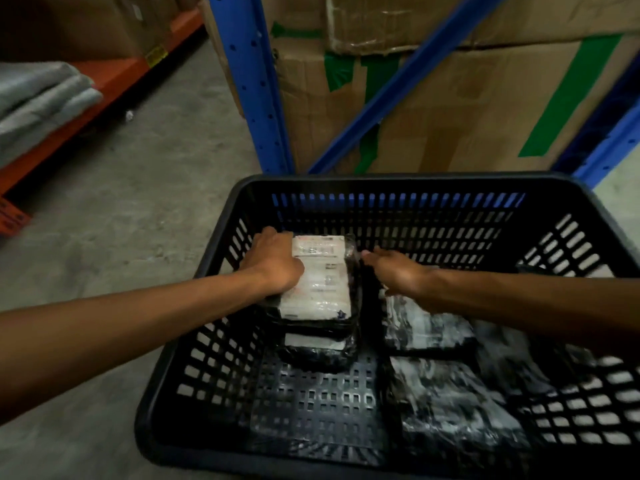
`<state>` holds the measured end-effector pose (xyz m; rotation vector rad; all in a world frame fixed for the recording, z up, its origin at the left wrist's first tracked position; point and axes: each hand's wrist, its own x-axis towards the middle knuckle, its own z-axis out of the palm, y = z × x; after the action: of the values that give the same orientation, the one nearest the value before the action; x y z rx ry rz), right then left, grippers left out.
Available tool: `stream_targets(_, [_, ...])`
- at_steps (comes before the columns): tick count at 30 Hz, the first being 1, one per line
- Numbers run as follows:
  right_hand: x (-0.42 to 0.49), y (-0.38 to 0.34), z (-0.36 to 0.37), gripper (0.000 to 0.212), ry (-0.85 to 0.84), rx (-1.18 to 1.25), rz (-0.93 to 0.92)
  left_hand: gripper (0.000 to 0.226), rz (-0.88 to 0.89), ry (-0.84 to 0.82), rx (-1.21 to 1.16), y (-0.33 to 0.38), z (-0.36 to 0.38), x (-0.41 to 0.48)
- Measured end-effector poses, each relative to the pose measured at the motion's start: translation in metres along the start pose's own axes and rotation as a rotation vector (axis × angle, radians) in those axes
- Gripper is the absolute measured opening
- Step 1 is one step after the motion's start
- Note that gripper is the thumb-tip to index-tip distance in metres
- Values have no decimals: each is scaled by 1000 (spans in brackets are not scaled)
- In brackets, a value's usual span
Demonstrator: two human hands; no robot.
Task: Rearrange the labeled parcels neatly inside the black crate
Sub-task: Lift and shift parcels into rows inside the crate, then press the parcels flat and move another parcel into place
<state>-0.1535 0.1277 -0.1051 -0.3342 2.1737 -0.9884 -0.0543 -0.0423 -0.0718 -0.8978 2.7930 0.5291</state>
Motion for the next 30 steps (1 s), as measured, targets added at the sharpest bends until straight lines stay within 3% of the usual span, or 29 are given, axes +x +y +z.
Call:
stream_targets(2, [-5, 23, -28, 50, 46, -343, -126, 58, 171, 29, 25, 18, 12, -13])
stream_targets(6, [-32, 78, -72, 55, -92, -1008, -212, 61, 480, -116, 134, 73, 48, -33])
stream_targets(8, [-40, 104, -73, 73, -250, -1220, -197, 61, 519, -190, 321, 92, 70, -37])
stream_targets(10, [-43, 123, -64, 88, -301, -1398, -221, 76, 596, -232, 529, 99, 94, -38])
stream_targets(12, [-43, 130, -53, 89, -250, -1467, -241, 87, 613, -295, 612, 103, 116, -37])
stream_targets(15, [-34, 132, -39, 72, -158, -1505, -244, 95, 445, -440, 594, 109, 139, -33])
stream_targets(22, [-19, 152, -26, 57, 35, -1329, -244, 105, 381, -465, 541, 109, 155, -23])
stream_targets(27, [-24, 145, -28, 55, -37, -1475, -310, 99, 540, -351, 638, 90, 156, -24])
stream_targets(30, [-38, 126, -43, 67, -111, -1453, -279, 87, 603, -389, 541, 88, 147, -26])
